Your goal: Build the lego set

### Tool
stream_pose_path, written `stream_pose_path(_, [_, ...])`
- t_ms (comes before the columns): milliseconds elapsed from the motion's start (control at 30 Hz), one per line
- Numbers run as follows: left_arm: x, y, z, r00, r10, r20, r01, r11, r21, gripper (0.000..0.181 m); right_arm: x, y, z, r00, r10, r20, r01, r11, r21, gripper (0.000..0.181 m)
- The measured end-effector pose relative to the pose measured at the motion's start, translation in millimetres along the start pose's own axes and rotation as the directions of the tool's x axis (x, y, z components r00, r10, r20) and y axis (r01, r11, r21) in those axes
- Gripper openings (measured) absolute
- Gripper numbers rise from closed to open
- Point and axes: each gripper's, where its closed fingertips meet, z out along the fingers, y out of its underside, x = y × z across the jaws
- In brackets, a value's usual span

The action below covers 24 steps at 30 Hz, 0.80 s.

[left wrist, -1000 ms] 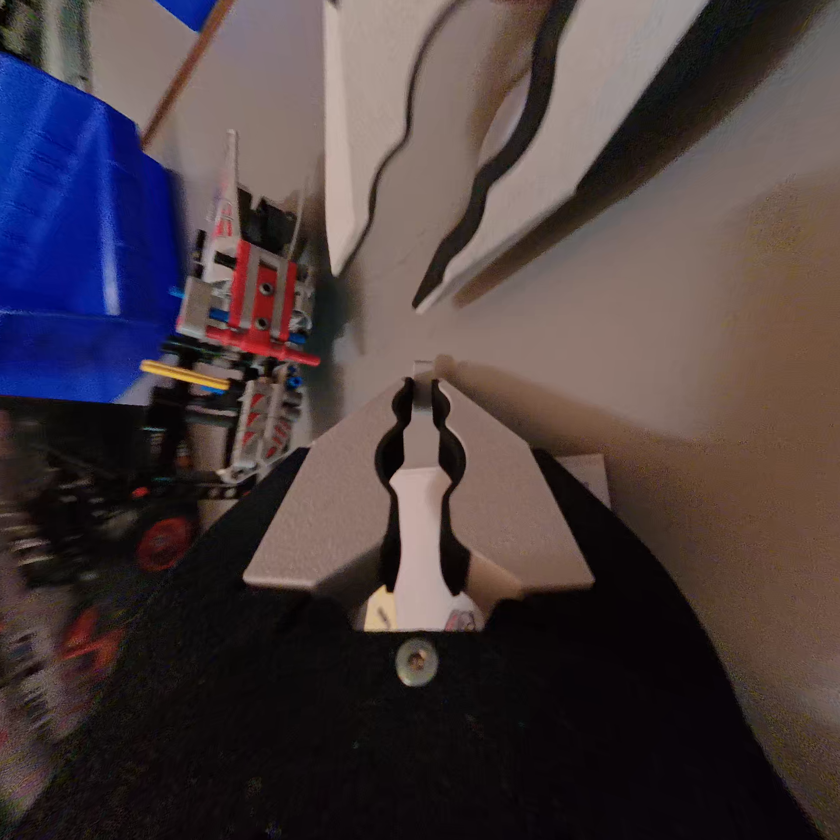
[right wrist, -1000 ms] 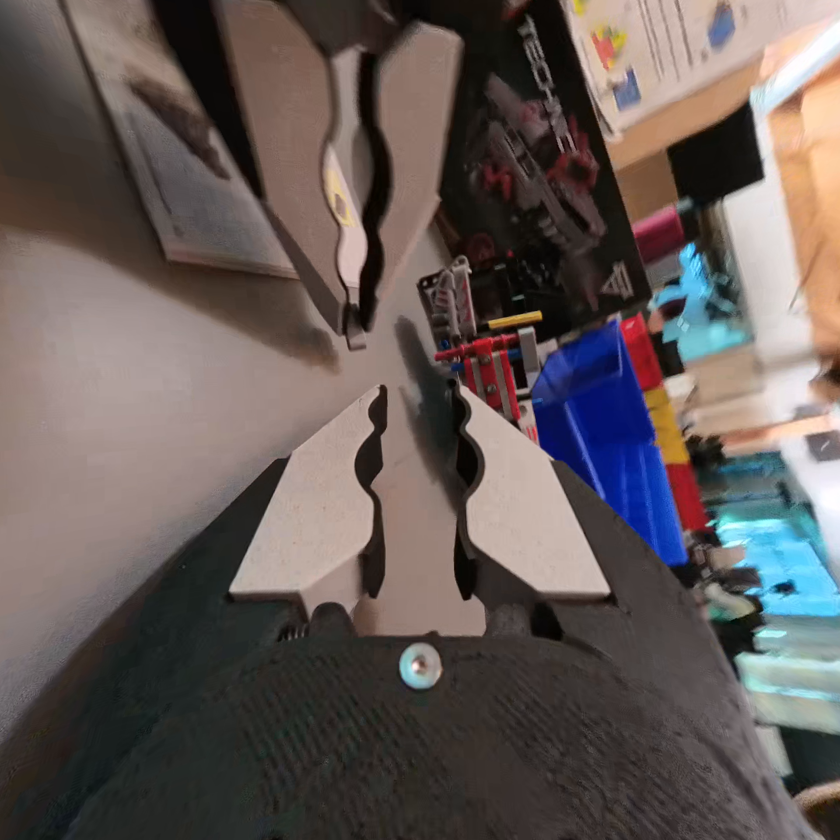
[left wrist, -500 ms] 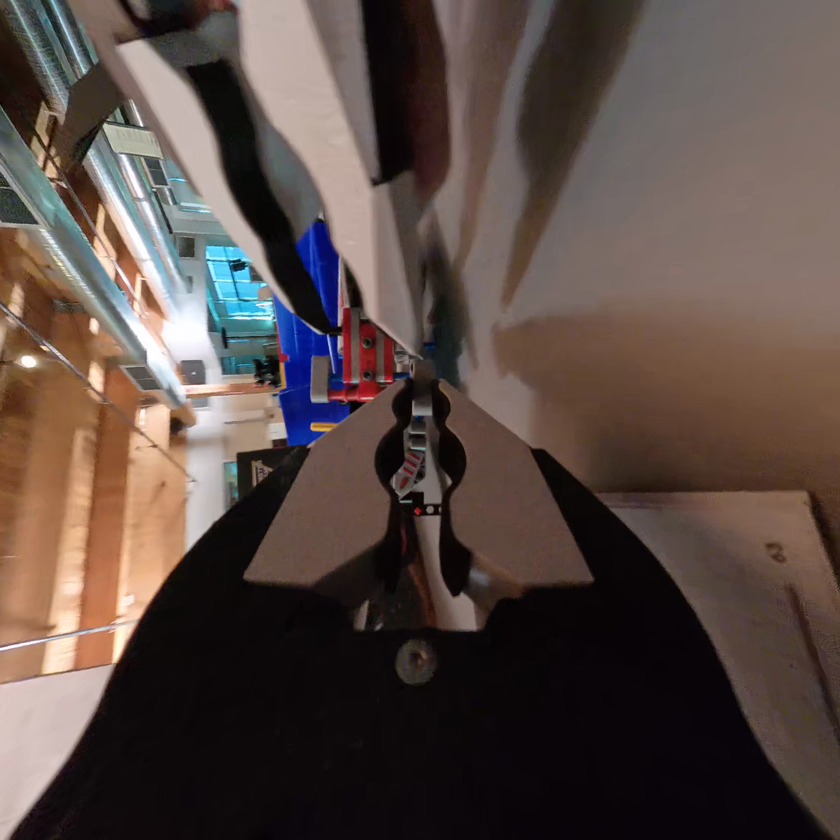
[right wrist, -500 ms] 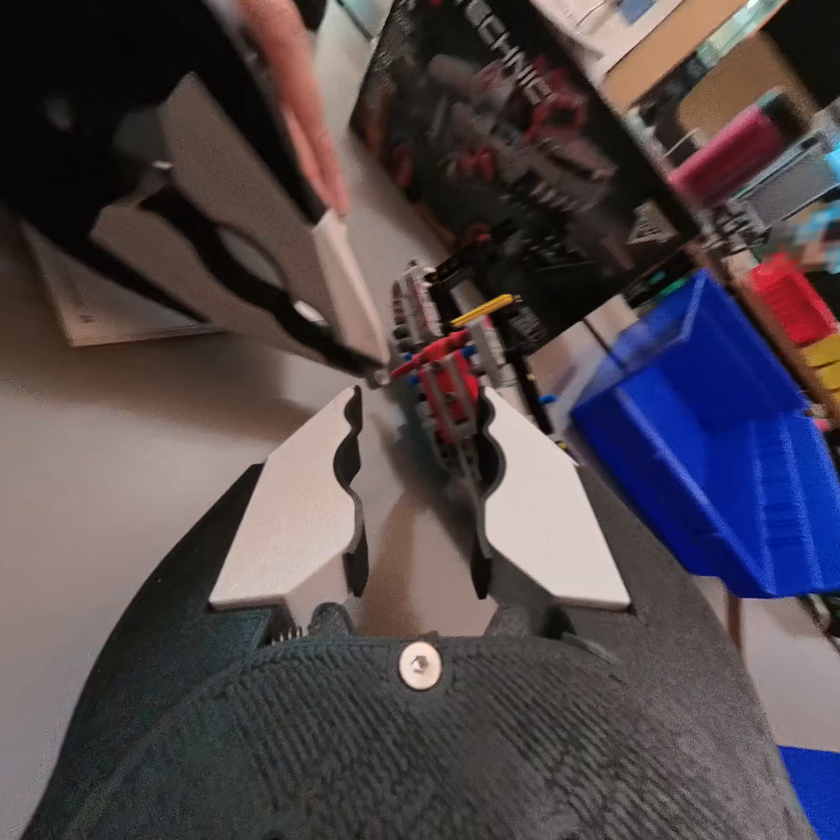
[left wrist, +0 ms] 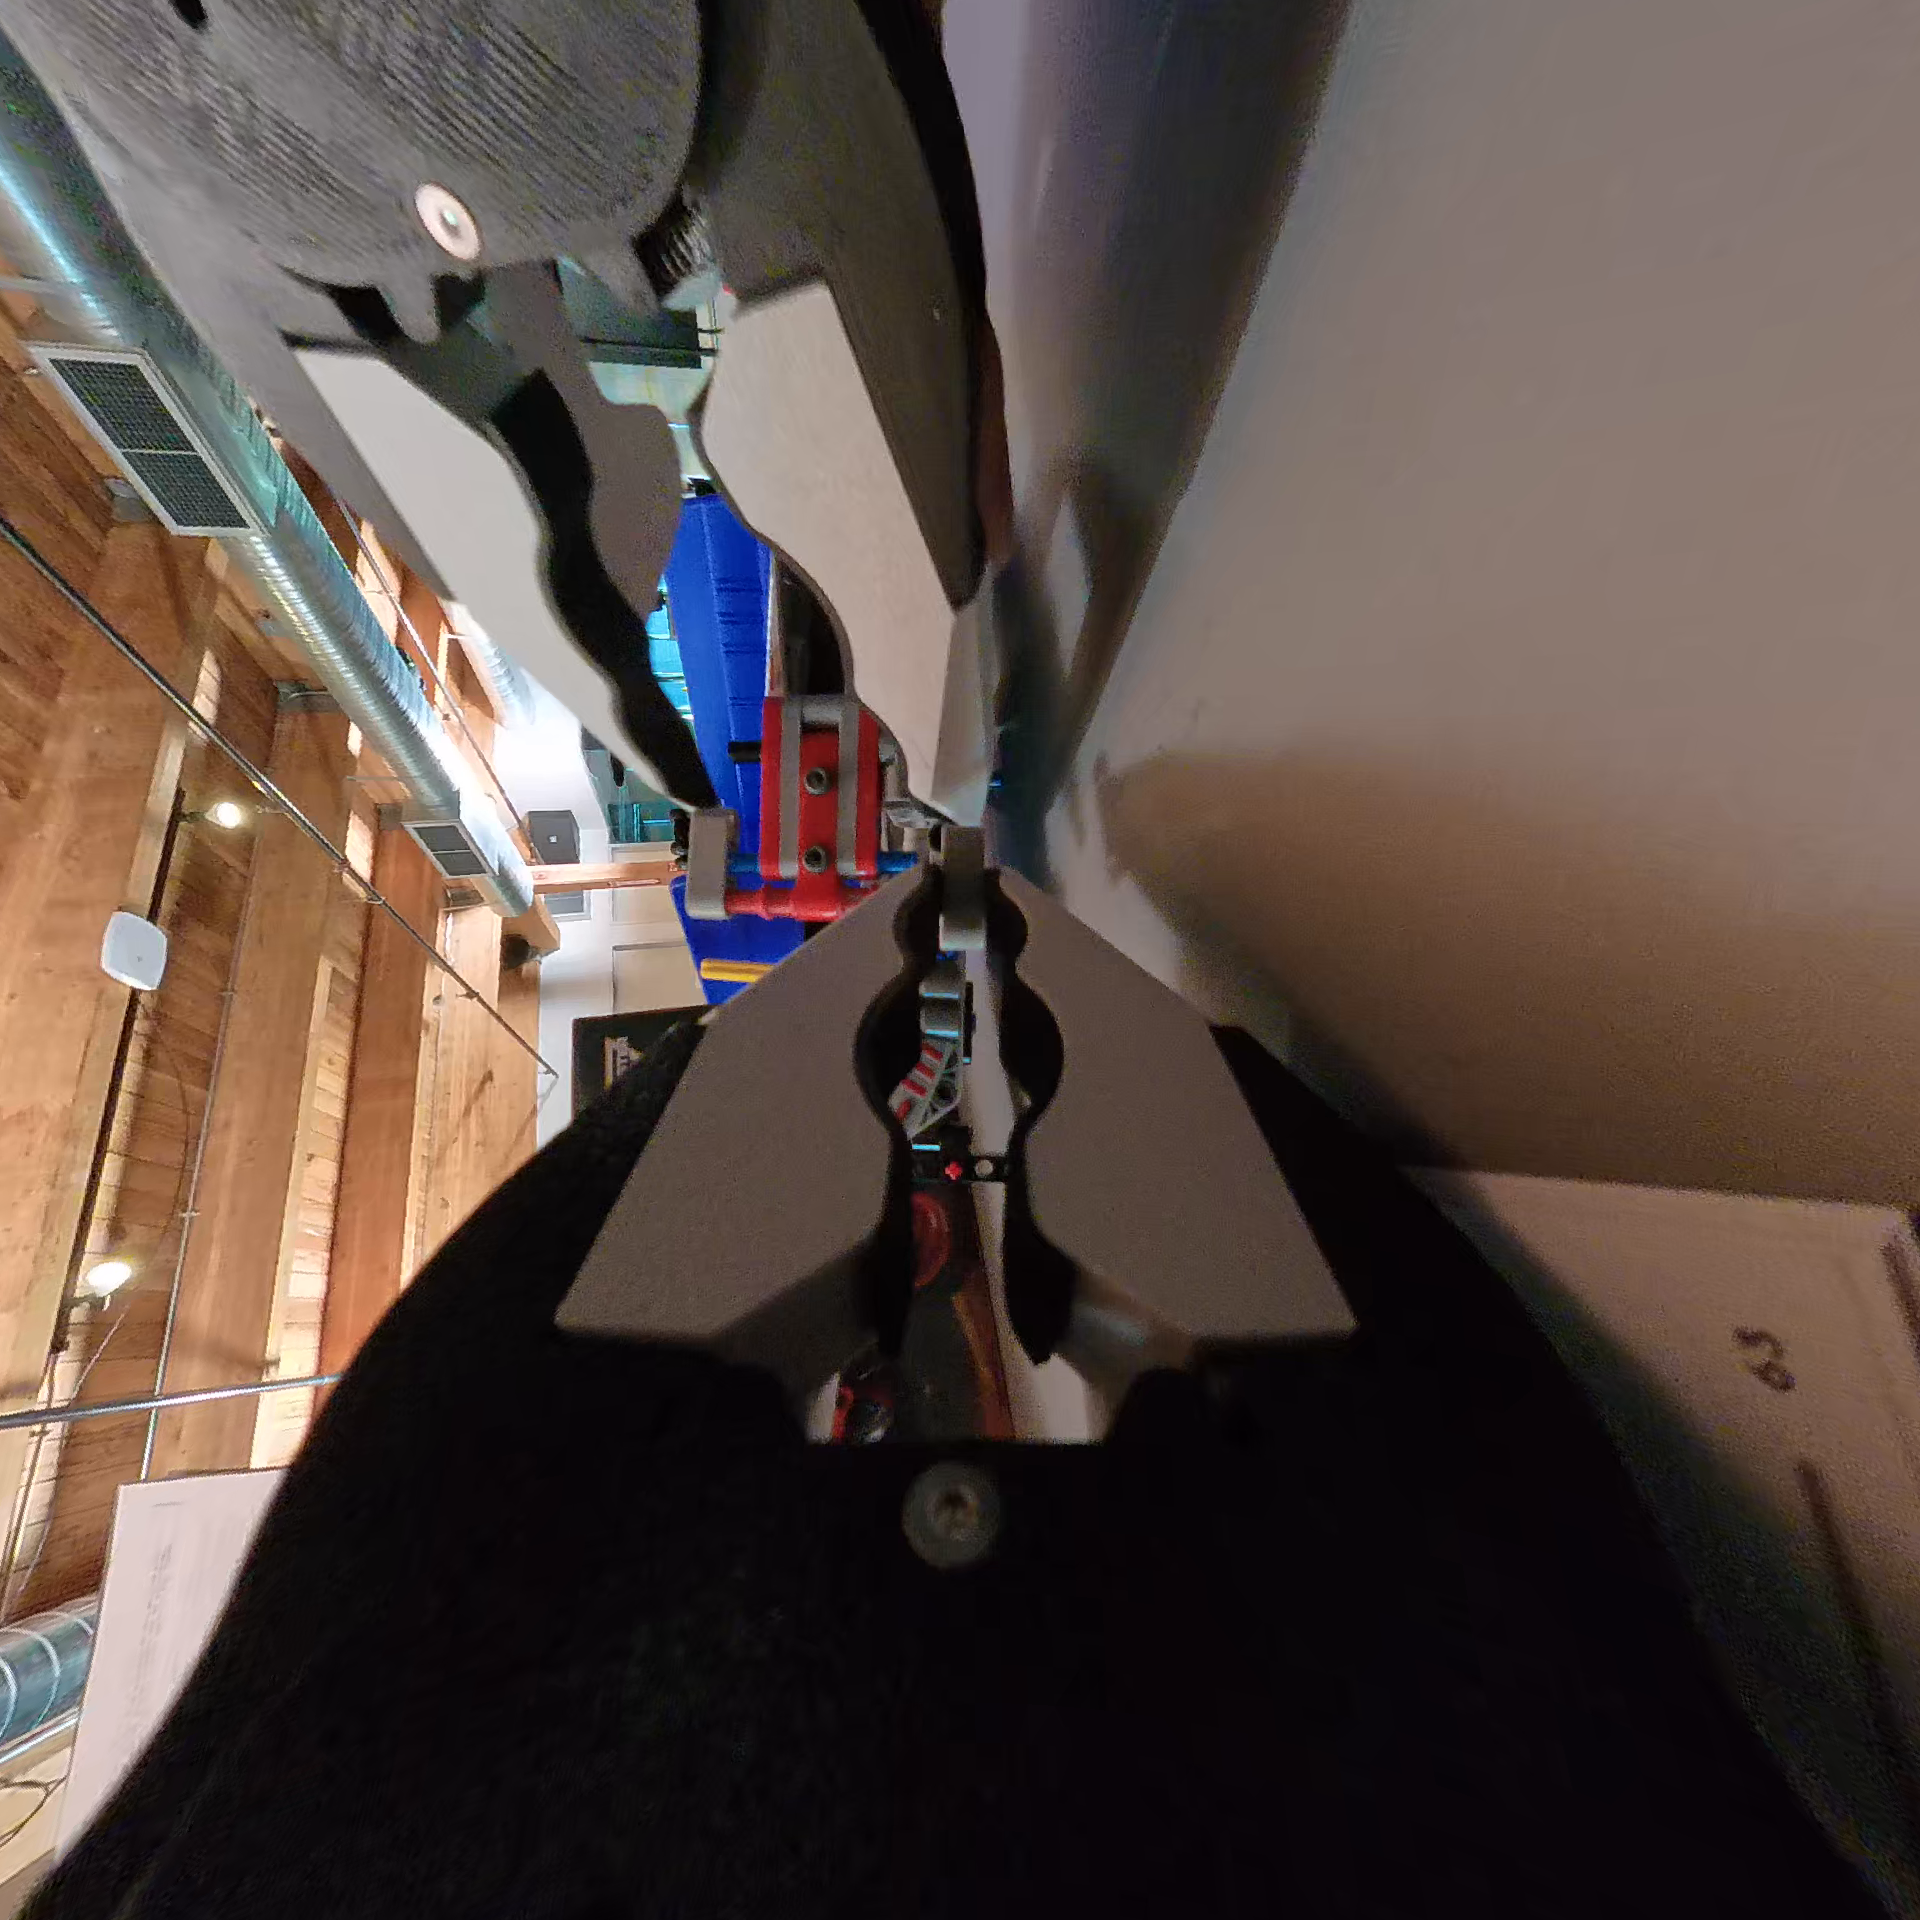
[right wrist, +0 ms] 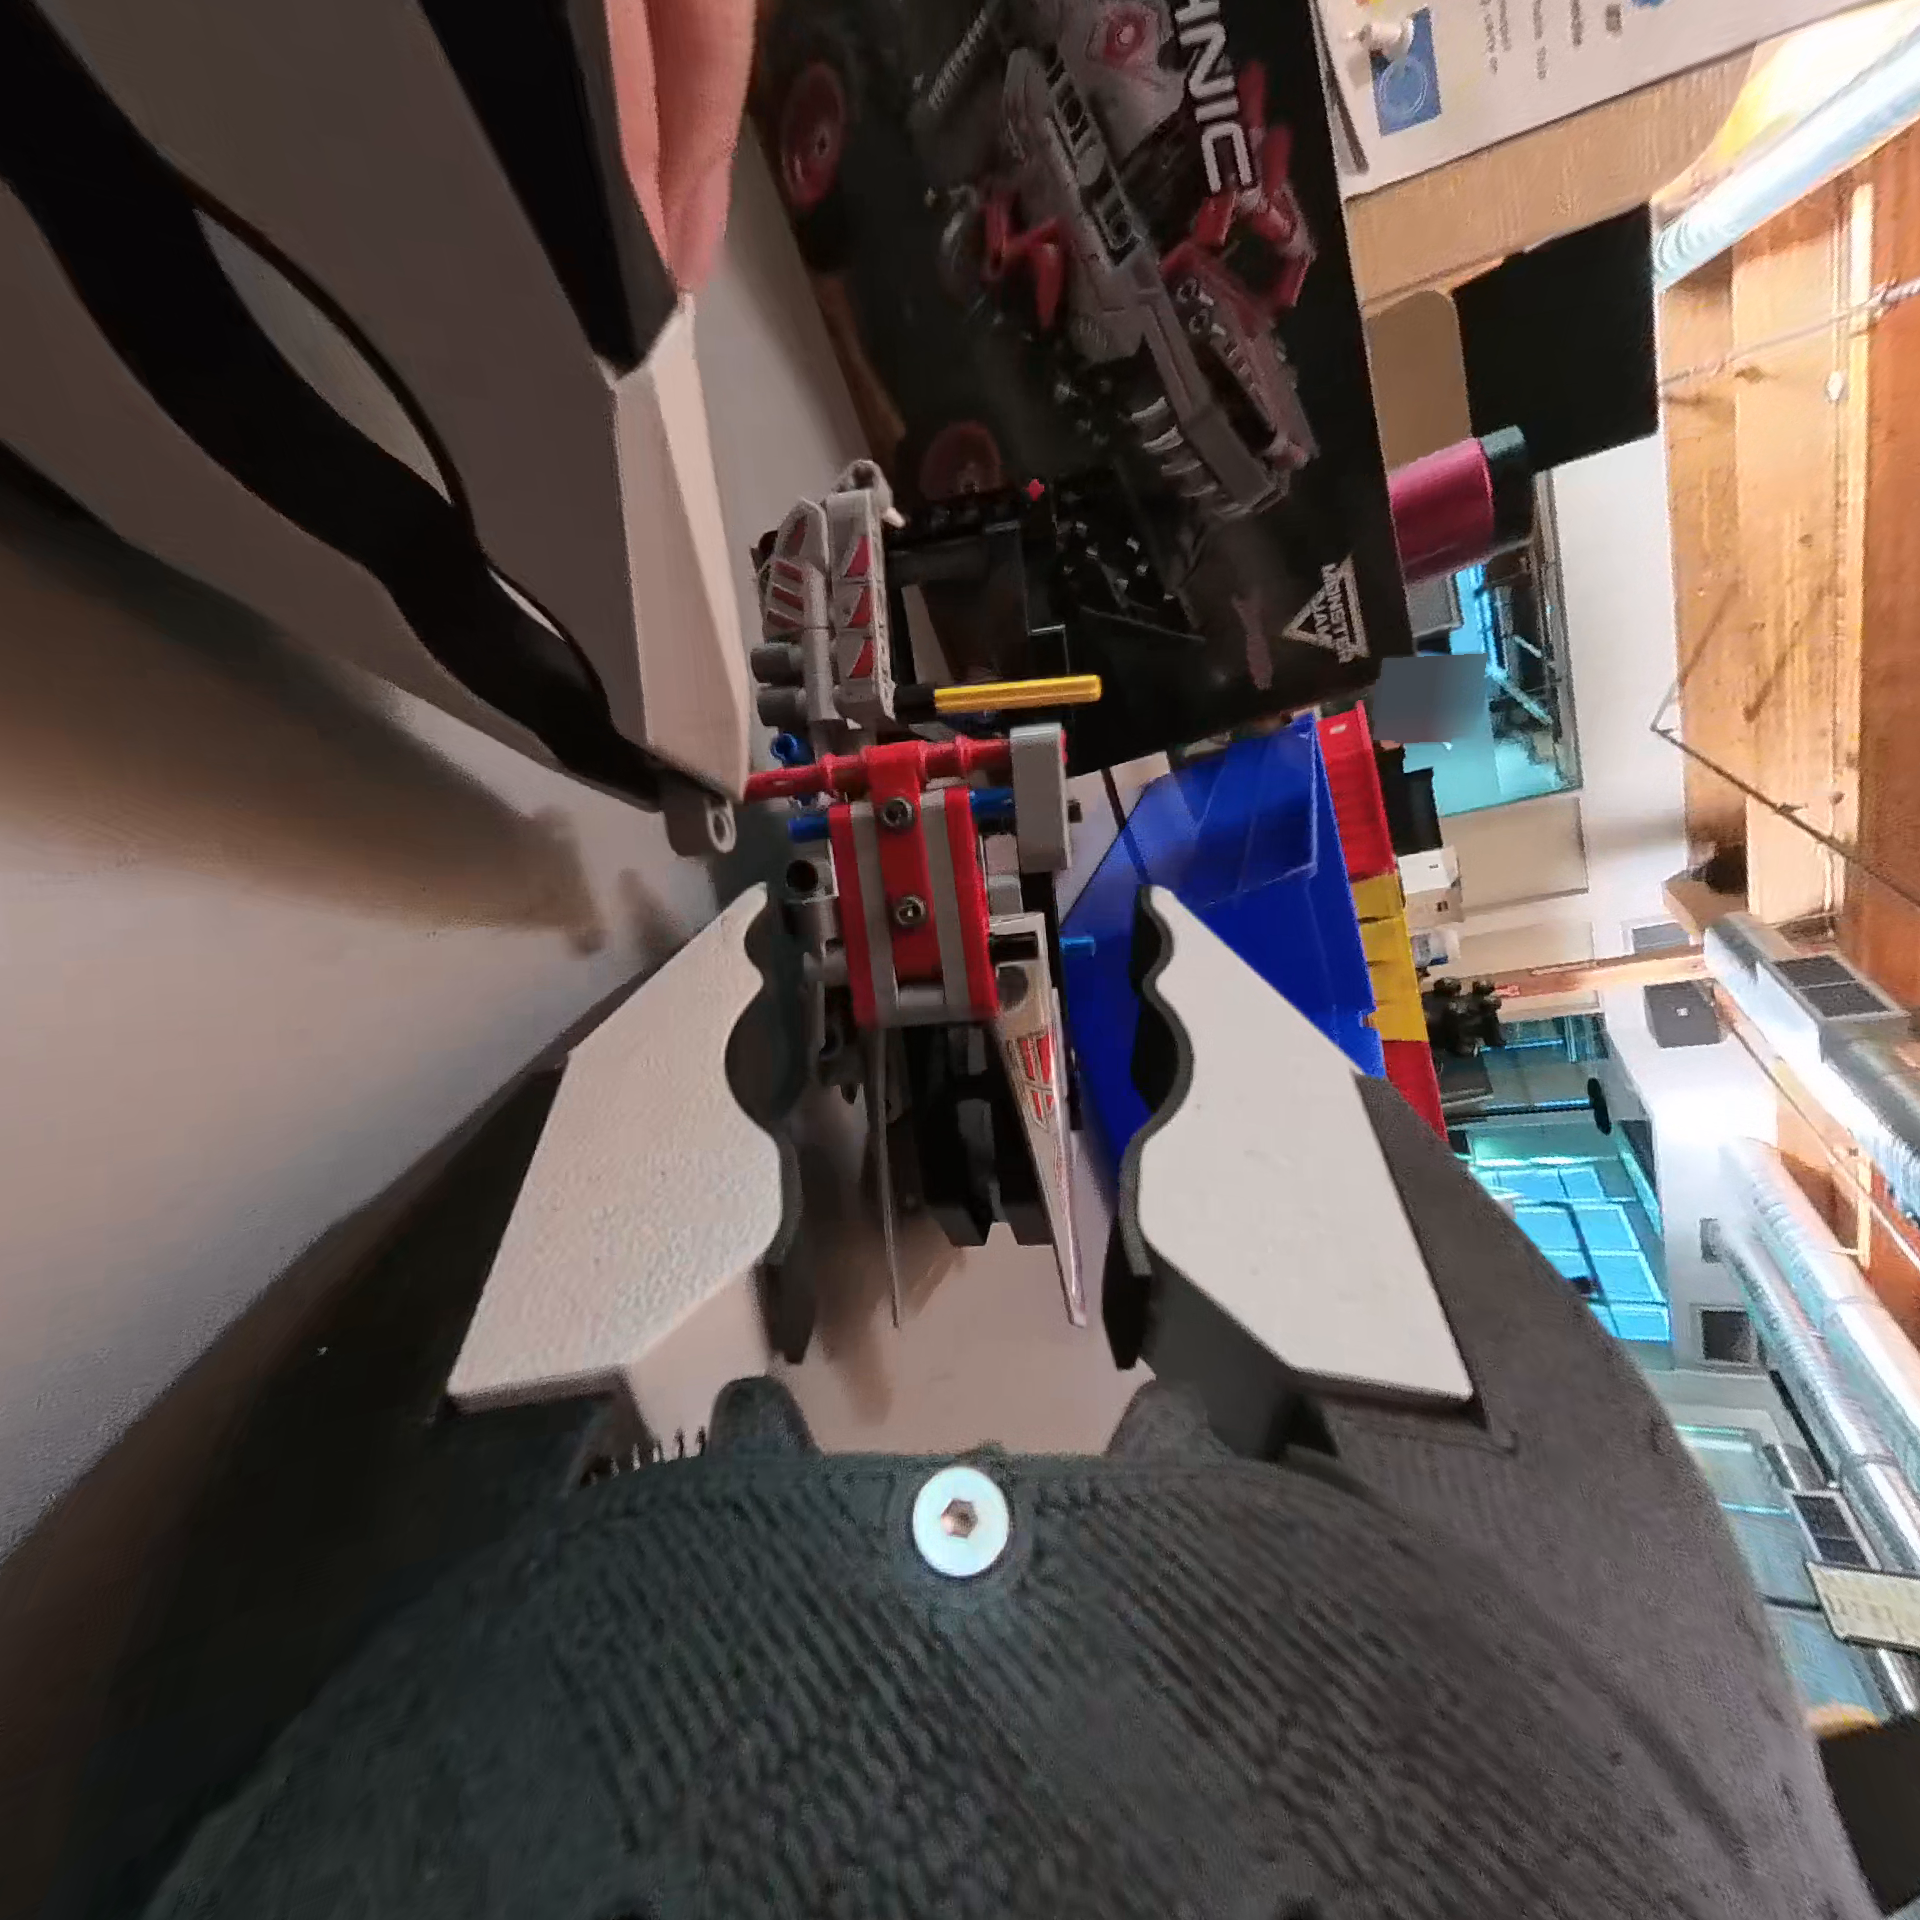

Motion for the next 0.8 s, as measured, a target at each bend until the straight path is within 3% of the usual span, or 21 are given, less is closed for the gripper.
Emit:
stream_pose_path(167, [-2, 7, 2, 0.999, 0.026, 0.028, -0.025, 0.999, -0.037, 0.006, -7, 1, 6, 0.999, -0.045, -0.010, 0.045, 0.999, -0.012, 0.049])
stream_pose_path(533, [-18, 2, -8, 0.995, 0.017, 0.097, -0.016, 1.000, -0.016, 0.005, -7, -1, 1, 0.999, -0.015, -0.040, 0.013, 0.998, -0.053, 0.049])
stream_pose_path(700, [-37, -17, -33, 0.990, 0.002, 0.142, -0.015, 0.996, 0.091, 0.005, 3, -9, -15, 0.993, 0.114, -0.040, -0.116, 0.993, -0.036, 0.048])
stream_pose_path(800, [-51, -23, -47, 0.991, 0.000, 0.133, -0.021, 0.988, 0.155, 0.005, 3, -15, -30, 0.960, 0.264, 0.093, -0.261, 0.964, -0.045, 0.048])
